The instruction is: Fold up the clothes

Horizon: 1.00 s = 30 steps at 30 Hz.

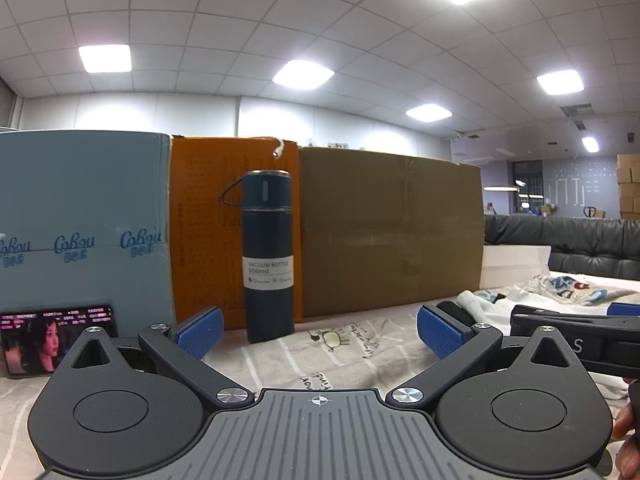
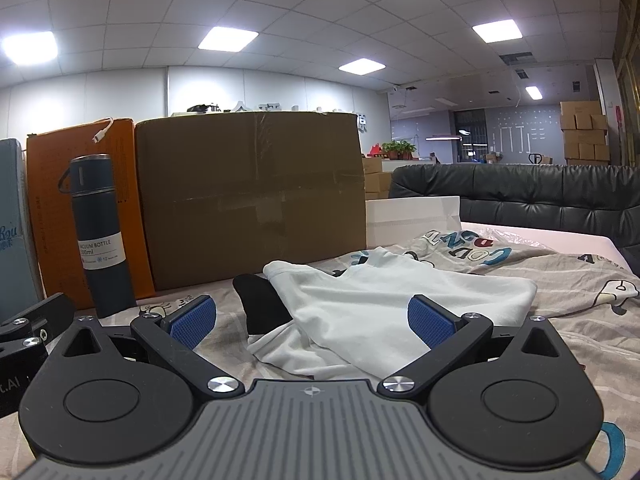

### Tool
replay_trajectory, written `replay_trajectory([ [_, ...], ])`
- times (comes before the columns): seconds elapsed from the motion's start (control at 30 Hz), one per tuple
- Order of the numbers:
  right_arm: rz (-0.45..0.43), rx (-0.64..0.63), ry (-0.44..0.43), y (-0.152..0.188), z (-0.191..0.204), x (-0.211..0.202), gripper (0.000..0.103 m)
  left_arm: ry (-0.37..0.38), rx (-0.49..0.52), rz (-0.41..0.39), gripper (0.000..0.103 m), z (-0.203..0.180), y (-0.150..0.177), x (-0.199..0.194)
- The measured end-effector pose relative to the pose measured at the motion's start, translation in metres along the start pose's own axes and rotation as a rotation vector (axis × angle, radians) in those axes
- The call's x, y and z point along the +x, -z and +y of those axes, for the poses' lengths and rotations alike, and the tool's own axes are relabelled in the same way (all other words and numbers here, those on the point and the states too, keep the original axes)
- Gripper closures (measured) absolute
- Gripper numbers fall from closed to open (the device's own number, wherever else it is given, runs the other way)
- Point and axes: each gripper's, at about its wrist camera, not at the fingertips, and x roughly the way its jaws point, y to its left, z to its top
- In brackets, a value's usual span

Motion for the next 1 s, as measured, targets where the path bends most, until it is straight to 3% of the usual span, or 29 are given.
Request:
replay_trajectory([
  [0.4,-0.036,0.000,0.015,0.001,0.000,-0.006,0.000,-0.028,-0.010,-0.077,0.000,0.004,-0.001,-0.015],
  [1.0,-0.083,-0.018,0.031,0.004,0.004,-0.016,0.000,-0.019,-0.013,-0.071,0.000,0.003,-0.001,-0.013],
])
